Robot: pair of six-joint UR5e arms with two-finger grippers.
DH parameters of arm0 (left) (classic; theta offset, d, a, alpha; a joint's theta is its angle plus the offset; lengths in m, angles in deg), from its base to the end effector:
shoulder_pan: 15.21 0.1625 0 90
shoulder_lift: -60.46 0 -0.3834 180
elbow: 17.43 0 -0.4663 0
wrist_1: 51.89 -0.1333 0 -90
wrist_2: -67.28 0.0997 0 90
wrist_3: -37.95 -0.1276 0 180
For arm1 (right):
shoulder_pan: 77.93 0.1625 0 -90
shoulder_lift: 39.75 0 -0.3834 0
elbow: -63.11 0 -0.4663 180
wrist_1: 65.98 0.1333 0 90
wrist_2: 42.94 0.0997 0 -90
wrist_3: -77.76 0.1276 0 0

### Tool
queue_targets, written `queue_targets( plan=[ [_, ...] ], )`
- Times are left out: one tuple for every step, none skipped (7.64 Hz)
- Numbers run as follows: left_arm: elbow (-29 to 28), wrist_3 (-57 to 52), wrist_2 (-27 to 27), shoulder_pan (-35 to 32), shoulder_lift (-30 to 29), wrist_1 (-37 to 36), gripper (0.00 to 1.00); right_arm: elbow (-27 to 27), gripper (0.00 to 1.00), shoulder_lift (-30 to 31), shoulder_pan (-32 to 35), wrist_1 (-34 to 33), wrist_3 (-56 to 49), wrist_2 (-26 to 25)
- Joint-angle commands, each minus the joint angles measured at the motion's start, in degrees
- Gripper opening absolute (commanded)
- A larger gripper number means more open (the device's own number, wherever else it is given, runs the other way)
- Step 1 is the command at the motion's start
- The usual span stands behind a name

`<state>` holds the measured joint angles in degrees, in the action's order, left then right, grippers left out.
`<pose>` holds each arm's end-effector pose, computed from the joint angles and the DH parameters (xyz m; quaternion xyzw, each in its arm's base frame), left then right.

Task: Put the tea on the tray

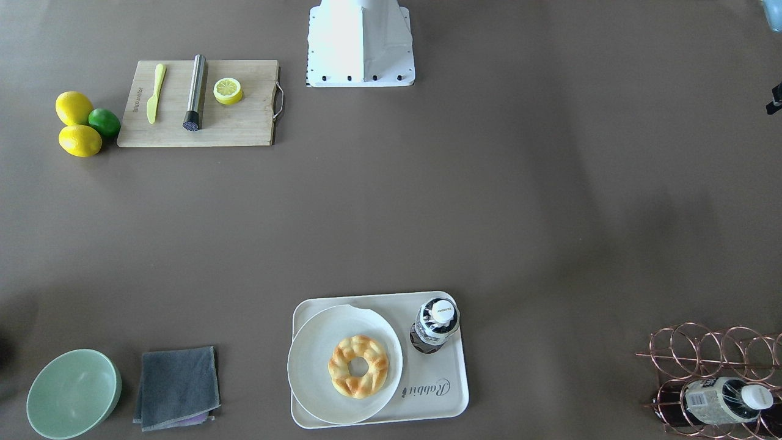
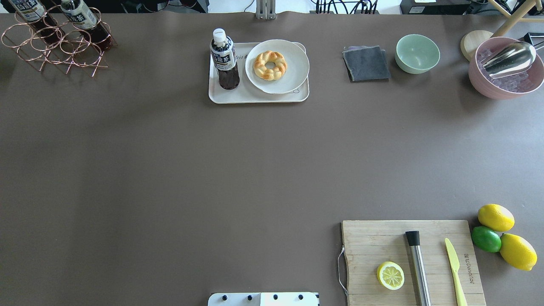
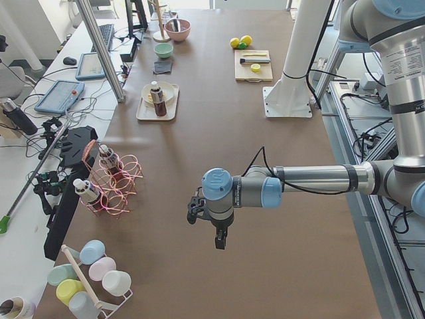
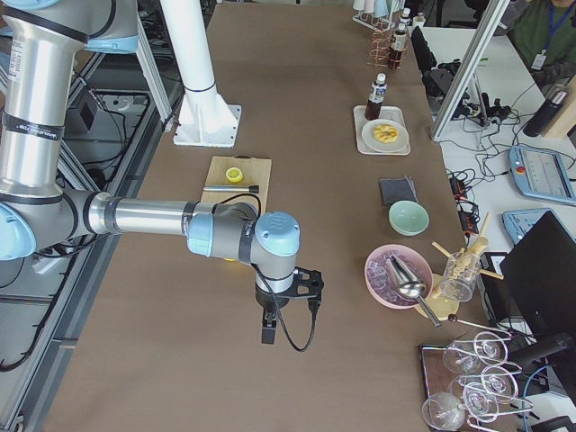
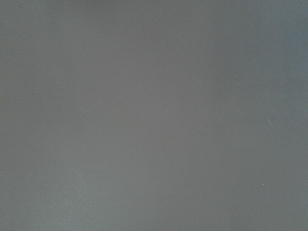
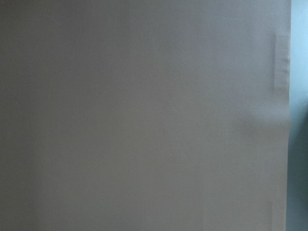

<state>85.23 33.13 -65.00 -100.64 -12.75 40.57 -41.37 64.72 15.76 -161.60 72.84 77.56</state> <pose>-0.0114 -0.4536 0.6604 -0.0128 0.3606 0.0711 0.9299 0.0979 -0.4536 0.6528 -0.0274 -0.2655 0.0025 0.9637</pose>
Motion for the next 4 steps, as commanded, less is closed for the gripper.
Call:
queue_targets(
  plan=[
    [-0.18,-0.01,0.00,0.00,0.00,0.00,0.97,-0.20,1.00,0.03,0.00,0.00,0.00,0.00],
    [-0.27,-0.01,0.00,0.00,0.00,-0.09,0.97,-0.20,1.00,0.03,0.00,0.00,0.00,0.00],
    [-0.27,-0.01,0.00,0.00,0.00,0.00,0.97,-0.46,1.00,0.03,0.00,0.00,0.00,0.00],
    [-0.27,-0.01,0.00,0.00,0.00,-0.09,0.97,-0.55,1.00,0.03,0.00,0.00,0.00,0.09]
  ],
)
